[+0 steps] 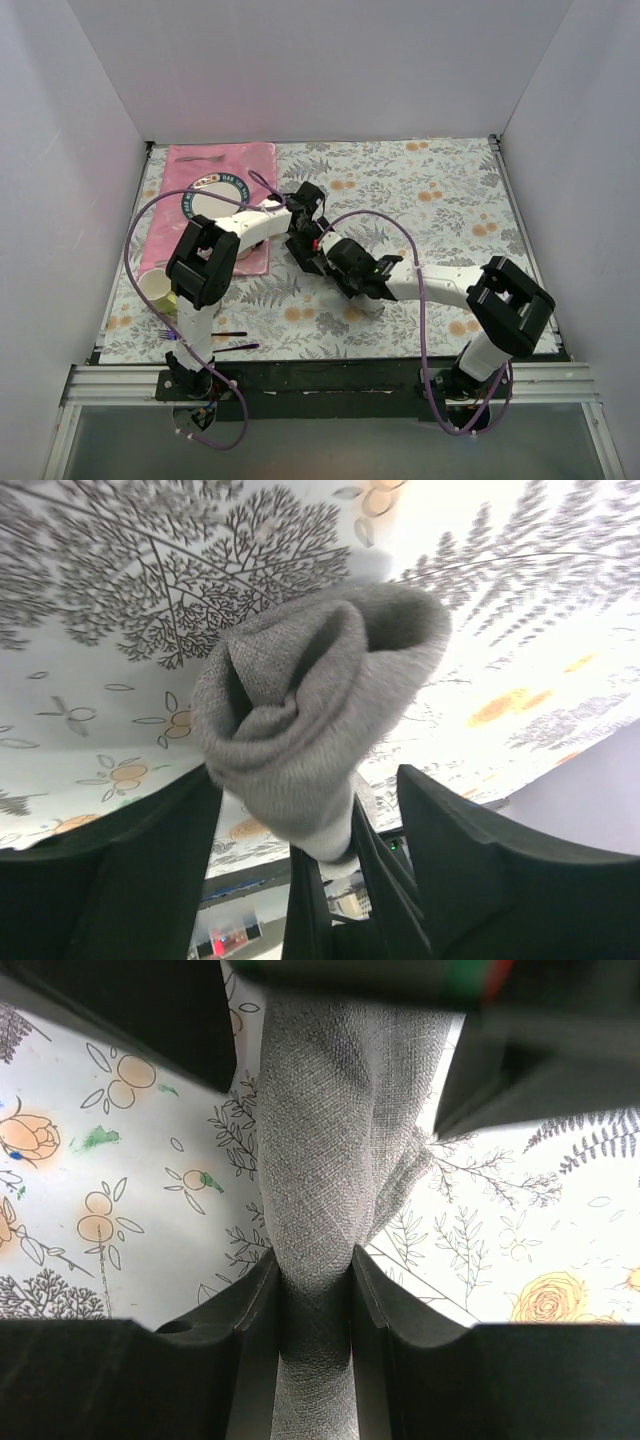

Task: Fold the napkin, place the utensils inside, and roll it up
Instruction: Roll the napkin with the utensil

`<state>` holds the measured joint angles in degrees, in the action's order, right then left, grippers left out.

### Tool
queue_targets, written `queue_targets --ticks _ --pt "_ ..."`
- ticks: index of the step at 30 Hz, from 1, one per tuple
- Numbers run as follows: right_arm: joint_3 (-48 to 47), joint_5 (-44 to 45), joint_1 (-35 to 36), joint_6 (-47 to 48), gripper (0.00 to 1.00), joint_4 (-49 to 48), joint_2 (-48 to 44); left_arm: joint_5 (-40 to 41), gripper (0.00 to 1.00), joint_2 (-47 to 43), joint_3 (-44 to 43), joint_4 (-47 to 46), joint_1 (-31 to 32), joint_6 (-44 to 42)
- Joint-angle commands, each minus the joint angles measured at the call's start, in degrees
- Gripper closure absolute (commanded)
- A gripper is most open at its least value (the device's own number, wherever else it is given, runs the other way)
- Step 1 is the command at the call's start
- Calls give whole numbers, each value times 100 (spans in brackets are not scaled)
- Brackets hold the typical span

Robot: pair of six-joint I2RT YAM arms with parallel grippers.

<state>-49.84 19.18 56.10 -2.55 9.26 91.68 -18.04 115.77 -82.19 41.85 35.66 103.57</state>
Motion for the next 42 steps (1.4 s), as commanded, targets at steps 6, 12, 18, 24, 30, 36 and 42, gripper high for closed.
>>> queue_targets --ticks 6,12,18,24,30,36,42 --pt "247 -2443 -1109 -510 69 -319 -238 302 23 -1056 309 -229 -314 -118" --pt "397 -4491 -1996 -703 71 -688 217 109 22 -1144 511 -519 -305 32" --pt "344 -5653 -2542 -756 71 -724 745 46 18 -969 441 -520 -51 119" --pt "344 -6382 -2946 -879 71 -855 1018 46 16 -371 116 -186 257 347" --pt "361 -6743 -3166 -774 70 -847 1203 125 21 7 125 -80 328 436" --pt "282 -6480 -3184 -502 59 -478 1002 292 51 376 -270 -45 336 357" --pt "-148 -5304 -3044 -124 41 585 299 284 68 394 -298 17 336 251"
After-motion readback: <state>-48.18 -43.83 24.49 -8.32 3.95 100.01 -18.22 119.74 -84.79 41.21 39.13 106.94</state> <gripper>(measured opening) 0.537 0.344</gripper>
